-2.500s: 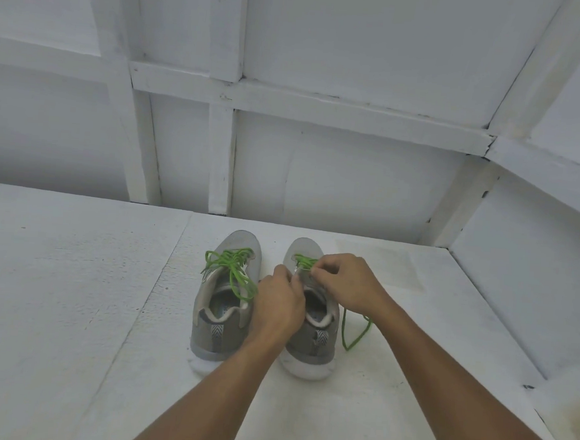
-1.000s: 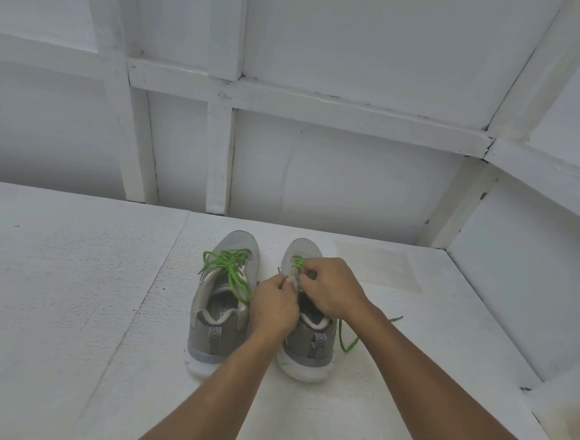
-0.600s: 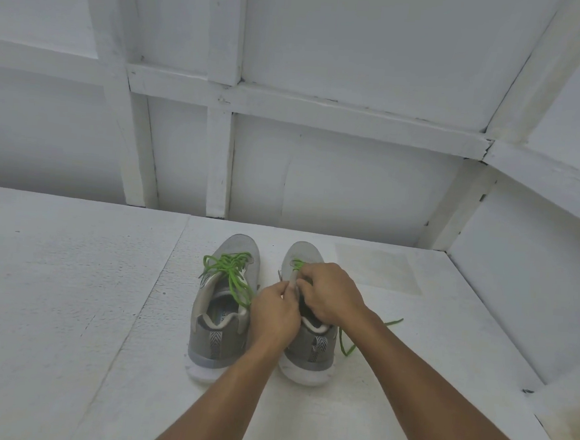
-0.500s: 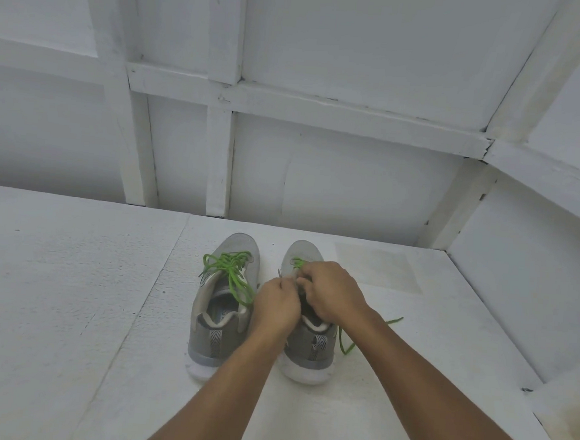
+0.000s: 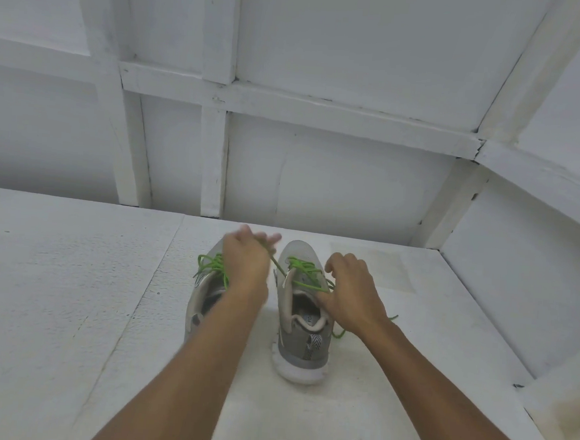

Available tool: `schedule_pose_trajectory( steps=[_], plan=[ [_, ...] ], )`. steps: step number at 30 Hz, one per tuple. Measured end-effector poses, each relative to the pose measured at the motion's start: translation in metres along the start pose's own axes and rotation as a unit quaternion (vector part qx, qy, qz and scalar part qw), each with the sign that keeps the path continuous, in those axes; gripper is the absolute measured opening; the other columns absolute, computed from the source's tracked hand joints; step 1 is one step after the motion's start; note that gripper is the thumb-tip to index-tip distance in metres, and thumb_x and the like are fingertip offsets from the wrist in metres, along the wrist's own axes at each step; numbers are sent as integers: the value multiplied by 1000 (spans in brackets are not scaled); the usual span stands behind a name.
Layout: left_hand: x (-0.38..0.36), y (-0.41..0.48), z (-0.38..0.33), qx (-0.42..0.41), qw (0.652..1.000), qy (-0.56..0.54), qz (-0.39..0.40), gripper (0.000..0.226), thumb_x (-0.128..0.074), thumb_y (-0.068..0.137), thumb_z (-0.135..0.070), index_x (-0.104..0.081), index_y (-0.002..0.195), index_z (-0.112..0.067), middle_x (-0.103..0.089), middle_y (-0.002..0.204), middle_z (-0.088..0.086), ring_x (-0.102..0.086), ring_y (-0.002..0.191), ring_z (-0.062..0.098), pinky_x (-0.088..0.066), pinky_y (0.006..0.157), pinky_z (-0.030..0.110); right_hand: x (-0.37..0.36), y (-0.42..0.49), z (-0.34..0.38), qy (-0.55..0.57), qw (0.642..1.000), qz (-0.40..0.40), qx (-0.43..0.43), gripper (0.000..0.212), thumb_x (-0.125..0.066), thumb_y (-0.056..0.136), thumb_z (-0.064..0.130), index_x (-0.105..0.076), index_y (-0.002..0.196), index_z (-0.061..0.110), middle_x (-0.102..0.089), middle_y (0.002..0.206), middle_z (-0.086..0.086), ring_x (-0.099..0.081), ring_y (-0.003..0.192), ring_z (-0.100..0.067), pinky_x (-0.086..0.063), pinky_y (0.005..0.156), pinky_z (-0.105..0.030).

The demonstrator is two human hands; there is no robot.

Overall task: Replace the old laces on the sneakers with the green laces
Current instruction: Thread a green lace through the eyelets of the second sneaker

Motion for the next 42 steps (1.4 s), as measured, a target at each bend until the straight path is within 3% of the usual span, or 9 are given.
schedule_pose_trajectory(
  steps=[4, 8, 10, 13, 16, 22, 28, 37, 42],
  plan=[
    [16, 33, -101, -71, 987, -145, -22, 33, -38, 104, -19, -47, 73, -13, -49, 57, -2, -46, 40, 7, -42, 48, 24, -5, -15, -29, 75, 994, -13, -74, 56, -71, 78, 53, -48, 115, 18, -47, 109, 1, -45, 102, -18, -45, 81, -33],
    [-13, 42, -125, -134, 979, 119, 93, 19, -42, 99, -5, -59, 98, -14, -54, 68, -2, -39, 42, 7, -28, 38, 17, -11, -22, -35, 115, 988, -11, -105, 59, -71, 77, 55, -48, 119, 19, -47, 112, 2, -47, 105, -18, -47, 85, -36],
    [-47, 16, -73, -115, 880, 391, 244, 20, -47, 96, -3, -64, 100, -14, -66, 71, -3, -50, 48, 10, -35, 41, 16, -13, -21, -35, 119, 987, -7, -108, 60, -70, 78, 55, -48, 121, 19, -47, 113, 2, -48, 107, -18, -47, 86, -37],
    [-58, -25, 11, -137, 578, 712, 374, 25, -48, 97, -18, -65, 108, -5, -70, 102, 10, -63, 87, 24, -51, 75, 30, -13, -21, -36, 121, 986, -3, -116, 63, -70, 78, 54, -47, 124, 19, -47, 116, 1, -49, 109, -19, -48, 87, -37],
    [-56, -26, 20, -141, 498, 769, 375, 23, -51, 94, -17, -69, 99, -3, -70, 101, 12, -64, 87, 26, -52, 77, 34, -12, -22, -38, 123, 984, -3, -128, 65, -70, 78, 55, -46, 126, 19, -47, 117, 0, -49, 107, -19, -48, 85, -36],
    [-53, 8, -52, -163, 517, 775, 325, 21, -53, 94, -16, -69, 104, -6, -73, 98, 2, -65, 95, 18, -51, 80, 30, -15, -24, -39, 112, 983, 1, -143, 67, -66, 78, 61, -46, 128, 21, -50, 117, 0, -52, 107, -18, -45, 77, -30],
    [-50, 21, -95, -184, 571, 736, 314, 22, -51, 91, -17, -73, 88, -13, -72, 80, -10, -60, 86, 12, -41, 66, 25, -17, -24, -39, 148, 975, 54, -159, 56, -61, 84, 57, -52, 131, 27, -62, 75, 6, -60, 75, -12, -45, 65, -29],
    [-72, 18, -128, -268, 617, 689, 270, 27, -53, 94, -31, -70, 80, -16, -68, 74, -5, -56, 63, 11, -37, 54, 24, -6, -20, -38, 323, 928, 43, -179, 43, -69, 86, 34, -57, 126, 23, -58, 123, 9, -57, 98, -5, -42, 84, -25],
    [-123, -16, -113, -368, 593, 638, 325, 15, -56, 93, -25, -69, 100, -20, -69, 101, 1, -60, 96, 19, -49, 84, 31, 5, -3, -8, 421, 892, 35, -161, 39, -62, 90, 16, -48, 125, 24, -65, 113, 8, -61, 101, -9, -46, 74, -19]
  ],
)
Point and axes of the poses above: each hand's wrist, its own y-axis towards the middle knuckle, its own x-axis out of the back of the hand, z = x × y, the point moved 10 cm from there along y, towards the middle knuckle
